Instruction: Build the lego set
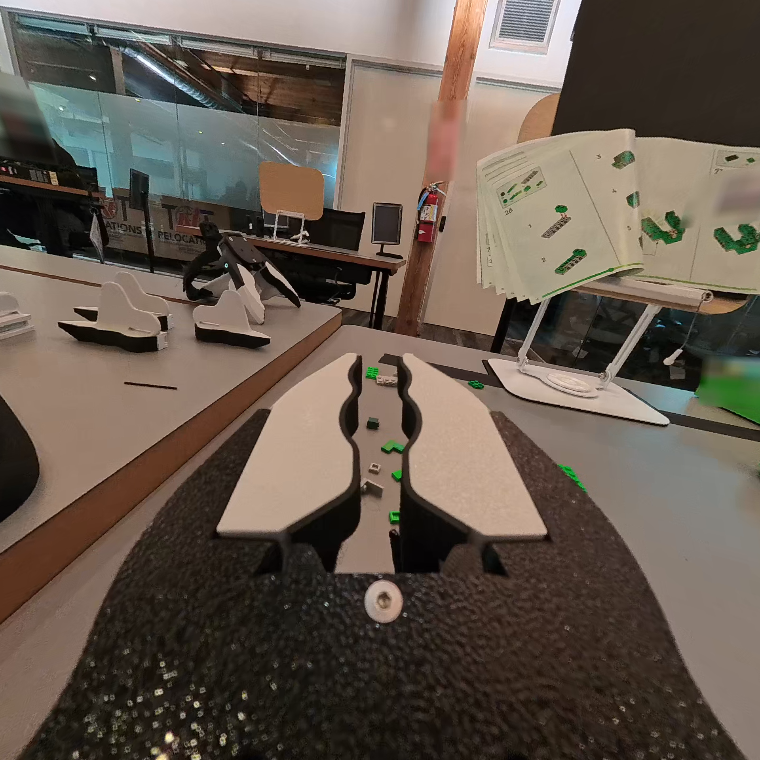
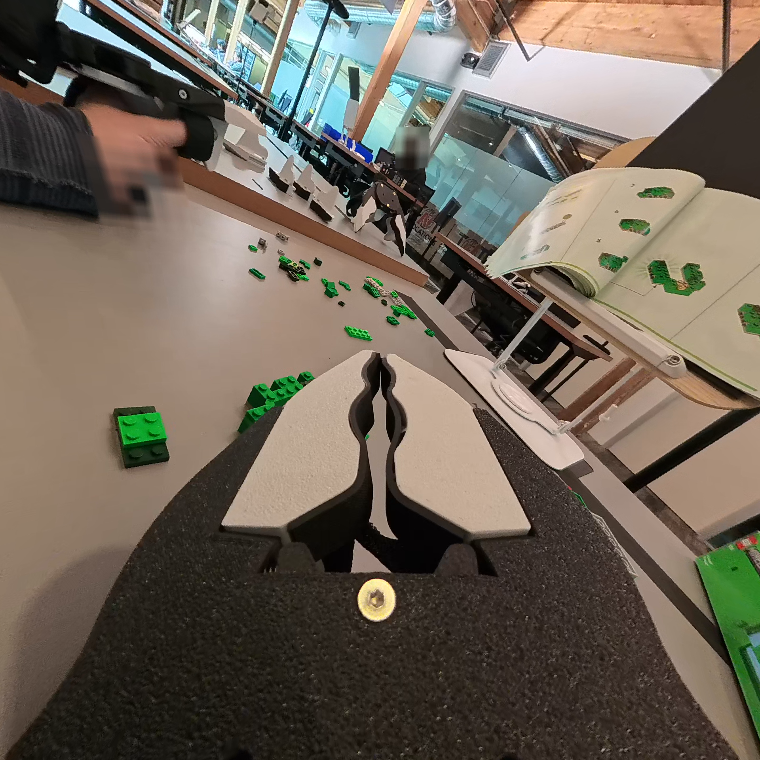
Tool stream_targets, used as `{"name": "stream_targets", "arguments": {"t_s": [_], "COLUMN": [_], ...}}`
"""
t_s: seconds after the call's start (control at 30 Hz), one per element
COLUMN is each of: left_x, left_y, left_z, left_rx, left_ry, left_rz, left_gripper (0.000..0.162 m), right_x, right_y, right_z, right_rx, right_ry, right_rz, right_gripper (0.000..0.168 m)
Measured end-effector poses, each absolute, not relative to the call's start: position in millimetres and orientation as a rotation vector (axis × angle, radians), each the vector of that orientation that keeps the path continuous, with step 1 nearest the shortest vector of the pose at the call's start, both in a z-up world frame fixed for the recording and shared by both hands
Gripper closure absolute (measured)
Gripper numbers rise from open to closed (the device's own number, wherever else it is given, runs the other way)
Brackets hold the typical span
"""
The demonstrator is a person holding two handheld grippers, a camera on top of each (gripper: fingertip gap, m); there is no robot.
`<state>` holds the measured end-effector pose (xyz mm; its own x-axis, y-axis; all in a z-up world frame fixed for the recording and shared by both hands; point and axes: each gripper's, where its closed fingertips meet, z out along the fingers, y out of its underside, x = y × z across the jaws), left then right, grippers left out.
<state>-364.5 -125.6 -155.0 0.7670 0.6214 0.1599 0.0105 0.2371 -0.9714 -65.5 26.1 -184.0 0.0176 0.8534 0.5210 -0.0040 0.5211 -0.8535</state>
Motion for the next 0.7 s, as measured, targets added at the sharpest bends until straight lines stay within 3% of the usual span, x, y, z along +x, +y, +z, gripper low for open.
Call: {"name": "stream_targets", "arguments": {"t_s": [0.7], "left_x": [-362.5], "left_y": [-121.1], "left_z": [-157.1], "left_rx": [-1.299], "left_ry": [-0.583], "left_rz": [0.431], "left_gripper": [0.141], "right_x": [-65.4], "right_y": [24.6], "right_z": [-183.8], "right_rx": [-0.779], "right_ry": [-1.404], "right_rz": [0.779], "right_gripper": [0.168]}}
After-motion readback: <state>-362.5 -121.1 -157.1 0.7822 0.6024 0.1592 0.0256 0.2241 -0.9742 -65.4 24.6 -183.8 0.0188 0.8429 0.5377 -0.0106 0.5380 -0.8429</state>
